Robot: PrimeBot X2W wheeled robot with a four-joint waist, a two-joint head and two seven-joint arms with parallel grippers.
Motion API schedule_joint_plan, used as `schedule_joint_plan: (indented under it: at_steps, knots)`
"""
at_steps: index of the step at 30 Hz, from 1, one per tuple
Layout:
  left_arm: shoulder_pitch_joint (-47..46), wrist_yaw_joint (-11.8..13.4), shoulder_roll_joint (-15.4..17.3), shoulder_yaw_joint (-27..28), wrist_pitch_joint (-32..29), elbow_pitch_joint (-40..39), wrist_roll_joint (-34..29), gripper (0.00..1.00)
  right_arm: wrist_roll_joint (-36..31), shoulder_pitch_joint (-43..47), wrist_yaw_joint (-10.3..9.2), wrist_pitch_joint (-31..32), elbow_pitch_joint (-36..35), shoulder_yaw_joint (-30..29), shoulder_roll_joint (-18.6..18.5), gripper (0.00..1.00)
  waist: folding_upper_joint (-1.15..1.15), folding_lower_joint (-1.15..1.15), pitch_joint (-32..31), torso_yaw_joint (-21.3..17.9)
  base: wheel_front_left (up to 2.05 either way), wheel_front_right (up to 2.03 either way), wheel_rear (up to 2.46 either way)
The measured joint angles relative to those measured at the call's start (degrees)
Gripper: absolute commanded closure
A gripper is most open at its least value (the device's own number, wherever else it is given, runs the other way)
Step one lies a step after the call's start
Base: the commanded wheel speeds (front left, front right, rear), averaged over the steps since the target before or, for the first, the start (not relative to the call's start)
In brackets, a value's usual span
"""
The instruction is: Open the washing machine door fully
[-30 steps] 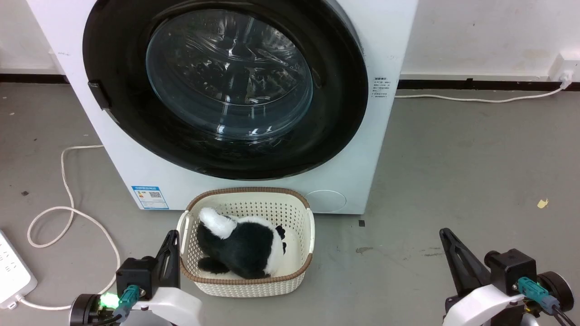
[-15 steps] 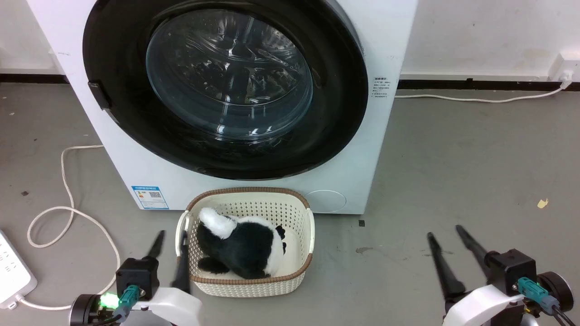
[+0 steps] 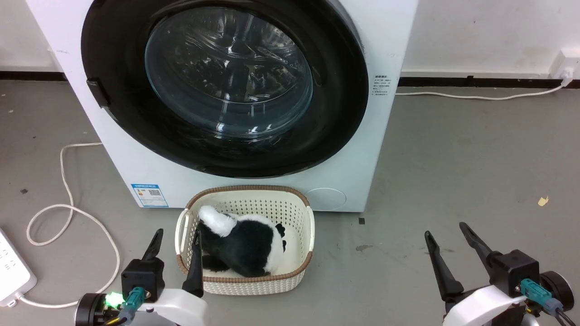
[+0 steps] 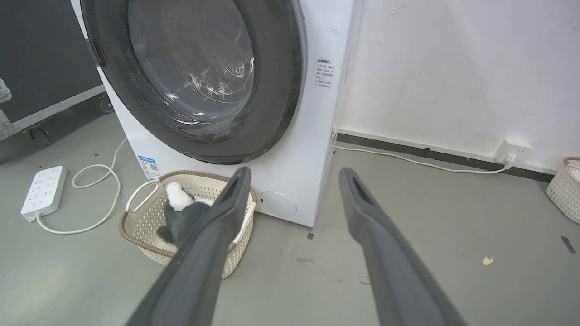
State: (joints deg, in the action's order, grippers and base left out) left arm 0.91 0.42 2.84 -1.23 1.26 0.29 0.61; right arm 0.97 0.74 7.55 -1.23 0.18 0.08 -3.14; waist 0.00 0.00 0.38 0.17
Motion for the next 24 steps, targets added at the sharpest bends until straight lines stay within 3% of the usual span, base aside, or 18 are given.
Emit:
schedule_joint_plan:
  at_steps: [9,24]
  knots:
    - [-0.1,0.7,0.0,-1.3,1.1,0.0,0.0,0.00,0.0,0.0,0.00,-1.2,-0.8,-0.2,-0.2,0.00,0.00,0.00,1.6,0.7,0.00,0.00,0.00]
    - [-2.4,2.3,0.0,-3.7,2.9,-0.1,0.0,0.00,1.2,-5.3,0.00,-2.2,-1.2,0.3,-4.7,0.00,0.00,0.01,5.1,2.3,0.00,0.00,0.00]
